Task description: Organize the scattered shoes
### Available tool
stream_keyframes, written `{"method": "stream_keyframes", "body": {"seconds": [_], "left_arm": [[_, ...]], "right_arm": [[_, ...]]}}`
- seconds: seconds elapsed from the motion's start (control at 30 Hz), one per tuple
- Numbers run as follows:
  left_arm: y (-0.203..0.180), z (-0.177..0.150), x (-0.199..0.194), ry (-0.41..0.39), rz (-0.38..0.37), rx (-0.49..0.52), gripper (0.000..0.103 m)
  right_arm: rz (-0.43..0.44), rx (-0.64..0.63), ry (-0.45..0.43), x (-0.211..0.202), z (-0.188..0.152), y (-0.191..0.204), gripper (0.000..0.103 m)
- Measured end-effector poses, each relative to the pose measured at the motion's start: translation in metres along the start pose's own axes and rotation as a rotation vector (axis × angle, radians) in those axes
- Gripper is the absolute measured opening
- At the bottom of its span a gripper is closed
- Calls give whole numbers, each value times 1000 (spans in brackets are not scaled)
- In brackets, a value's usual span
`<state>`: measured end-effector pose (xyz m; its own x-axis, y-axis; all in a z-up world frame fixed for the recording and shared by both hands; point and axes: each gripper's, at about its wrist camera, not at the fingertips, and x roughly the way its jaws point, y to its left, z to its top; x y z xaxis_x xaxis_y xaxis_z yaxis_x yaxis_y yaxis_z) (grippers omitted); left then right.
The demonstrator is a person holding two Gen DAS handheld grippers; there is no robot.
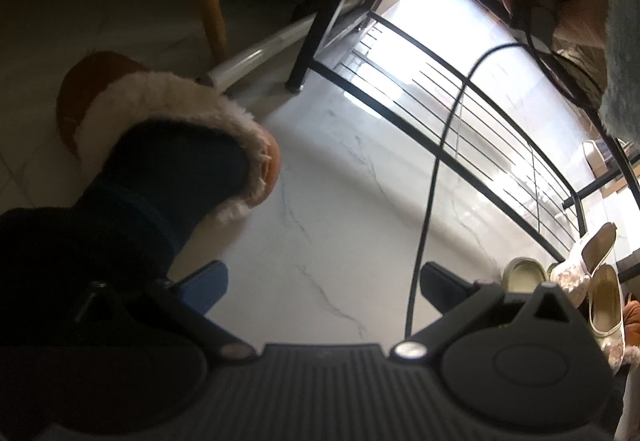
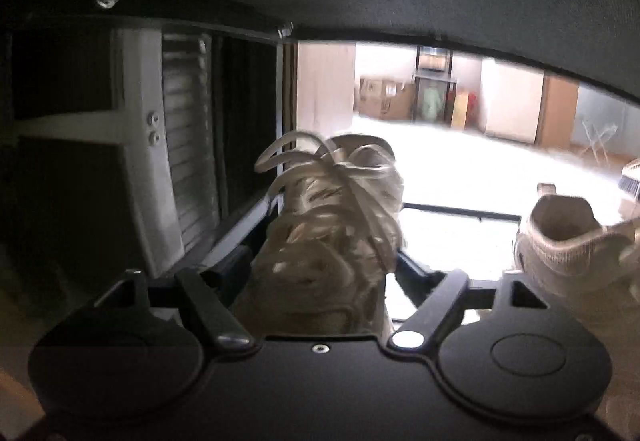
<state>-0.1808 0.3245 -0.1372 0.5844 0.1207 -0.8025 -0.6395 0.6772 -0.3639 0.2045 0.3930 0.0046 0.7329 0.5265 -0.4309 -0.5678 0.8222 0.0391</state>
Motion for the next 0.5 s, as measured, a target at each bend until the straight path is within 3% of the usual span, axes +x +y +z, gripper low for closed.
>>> {"method": "stream_keyframes", "body": {"seconds": [0.07, 0.17, 0.23, 0.37, 0.5], "left_arm": [[0, 0, 0, -2, 6, 2, 102], [2, 0, 1, 12, 2, -11, 102], [2, -1, 3, 22, 0, -16, 102], [0, -4, 3, 33, -10, -9, 102], [-4, -5, 2, 30, -6, 12, 102]], "right_arm": [[45, 33, -33, -22, -1, -8, 100], [110, -19, -119, -72, -5, -17, 103], [107, -70, -159, -103, -8, -27, 103], [-31, -186, -200, -146, -13, -61, 103], [-170, -157, -106, -136, -10, -95, 103]]}}
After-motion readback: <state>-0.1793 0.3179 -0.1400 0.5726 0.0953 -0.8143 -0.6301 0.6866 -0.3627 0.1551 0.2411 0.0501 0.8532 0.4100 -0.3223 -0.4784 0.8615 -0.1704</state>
